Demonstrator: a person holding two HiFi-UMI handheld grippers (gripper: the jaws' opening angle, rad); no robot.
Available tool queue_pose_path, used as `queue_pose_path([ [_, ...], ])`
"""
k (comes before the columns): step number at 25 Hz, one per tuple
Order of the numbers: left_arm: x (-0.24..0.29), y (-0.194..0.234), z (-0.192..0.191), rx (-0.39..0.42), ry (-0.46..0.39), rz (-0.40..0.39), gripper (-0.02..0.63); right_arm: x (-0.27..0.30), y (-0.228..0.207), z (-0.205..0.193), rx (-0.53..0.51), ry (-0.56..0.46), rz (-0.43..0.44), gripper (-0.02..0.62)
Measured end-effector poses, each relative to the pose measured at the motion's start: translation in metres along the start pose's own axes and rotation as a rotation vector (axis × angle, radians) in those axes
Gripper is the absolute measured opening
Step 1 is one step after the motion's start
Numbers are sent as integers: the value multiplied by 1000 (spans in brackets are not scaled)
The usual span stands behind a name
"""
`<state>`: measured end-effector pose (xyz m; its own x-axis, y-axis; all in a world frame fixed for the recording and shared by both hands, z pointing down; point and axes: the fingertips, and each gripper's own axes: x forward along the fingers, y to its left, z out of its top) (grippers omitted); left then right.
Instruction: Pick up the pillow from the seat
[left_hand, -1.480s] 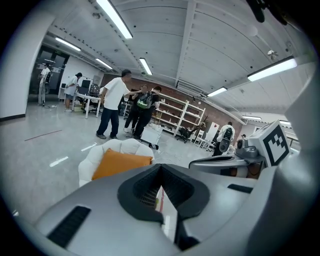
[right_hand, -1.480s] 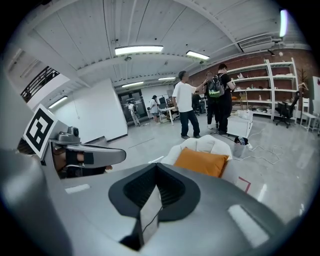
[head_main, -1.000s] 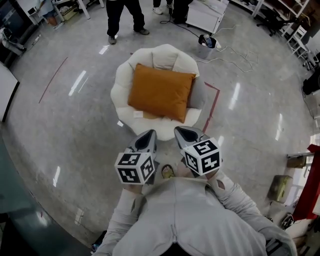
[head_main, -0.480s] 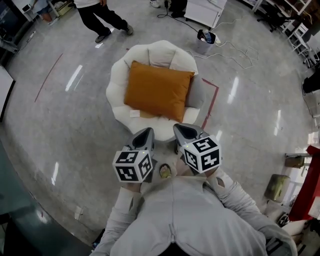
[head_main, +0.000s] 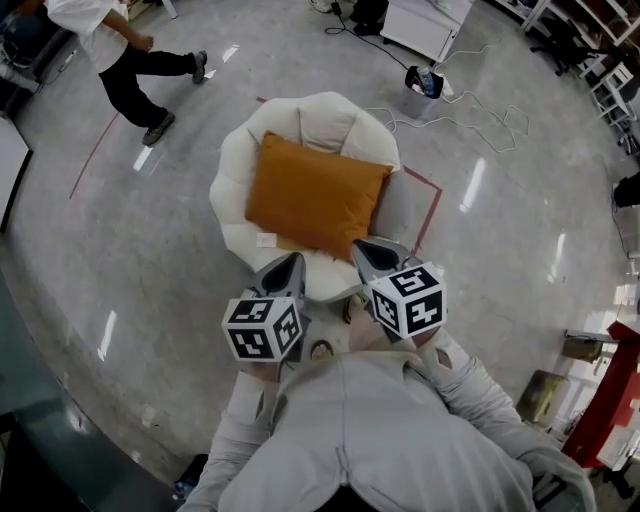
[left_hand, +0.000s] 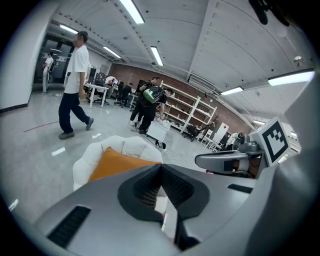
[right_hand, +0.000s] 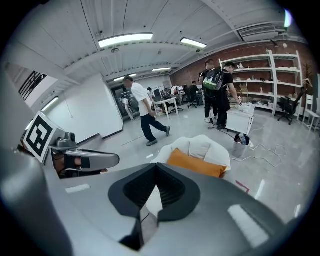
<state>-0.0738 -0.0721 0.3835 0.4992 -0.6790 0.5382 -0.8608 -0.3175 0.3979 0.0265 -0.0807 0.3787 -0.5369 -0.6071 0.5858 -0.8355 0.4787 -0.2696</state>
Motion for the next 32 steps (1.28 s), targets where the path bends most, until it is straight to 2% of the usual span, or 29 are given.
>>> queue_pose_path([
  [10,57,16,36,-94,-10,75,5,43,-60,47,-55,60,61,0],
  [16,82,29,44,-151,-16,140,5,70,-86,65,-94,107,117,0],
  [28,117,54,35,-234,14,264,5,120,-126,71,-154,215,206,9],
  [32,124,78,13,-297,46,300,6,147,-137,63,-167,265,224,39],
])
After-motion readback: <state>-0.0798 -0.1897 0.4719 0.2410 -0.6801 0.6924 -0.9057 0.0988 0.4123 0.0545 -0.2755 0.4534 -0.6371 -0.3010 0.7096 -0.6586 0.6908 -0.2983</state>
